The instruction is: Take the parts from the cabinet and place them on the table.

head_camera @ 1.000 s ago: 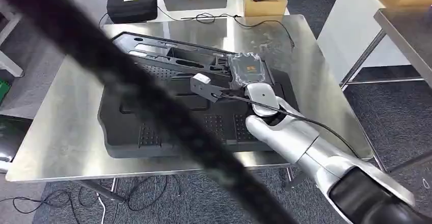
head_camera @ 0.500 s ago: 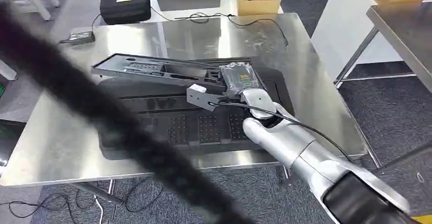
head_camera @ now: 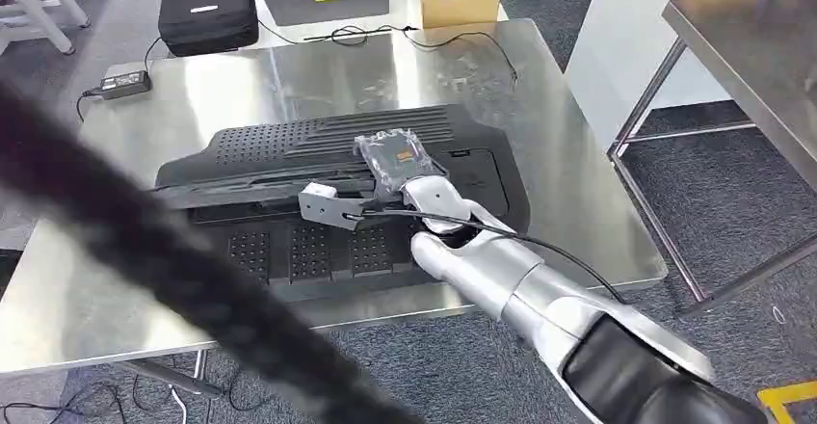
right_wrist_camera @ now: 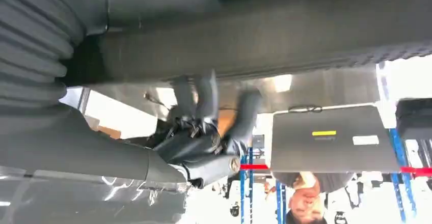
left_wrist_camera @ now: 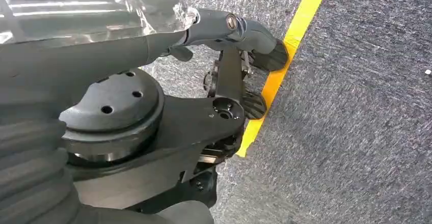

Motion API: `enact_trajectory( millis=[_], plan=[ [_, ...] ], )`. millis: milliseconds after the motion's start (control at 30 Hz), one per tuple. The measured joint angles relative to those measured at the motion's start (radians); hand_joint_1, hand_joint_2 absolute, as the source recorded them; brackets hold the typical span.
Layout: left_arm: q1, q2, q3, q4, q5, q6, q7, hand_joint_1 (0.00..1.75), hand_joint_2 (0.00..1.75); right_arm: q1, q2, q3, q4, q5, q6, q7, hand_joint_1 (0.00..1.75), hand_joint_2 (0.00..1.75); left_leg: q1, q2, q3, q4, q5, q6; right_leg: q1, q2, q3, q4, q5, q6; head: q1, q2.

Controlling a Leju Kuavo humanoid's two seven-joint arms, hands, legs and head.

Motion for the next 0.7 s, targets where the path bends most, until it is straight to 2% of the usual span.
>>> enact_trajectory(
  millis=[200,533,700],
  plan=[
    [0.001,0.000,0.000,0.000,0.009,0.010,-0.008,0.00,1.75,-0.003,0.031,0.003,0.042,-0.007,-0.011,-0.010,0.00,0.00,-0.002,0.000,0.000,0.001,0.000,-0.001,-0.001,0.000,0.002,-0.001,0.000,0.000,0.001,0.000],
    [0.002,0.000,0.000,0.000,0.019,0.020,-0.008,0.00,1.75,-0.007,0.049,0.009,0.073,-0.021,-0.014,-0.019,0.00,0.00,-0.003,0.000,0.002,0.001,-0.001,0.000,-0.003,0.000,0.005,-0.003,0.000,0.000,0.001,0.000],
    [0.002,0.002,-0.001,0.000,0.027,0.020,-0.006,0.00,1.75,-0.011,0.050,0.010,0.080,-0.055,0.047,-0.027,0.00,0.00,-0.003,0.000,0.003,0.001,-0.001,0.000,-0.003,0.000,0.006,-0.003,0.000,0.000,0.001,0.000]
  ],
)
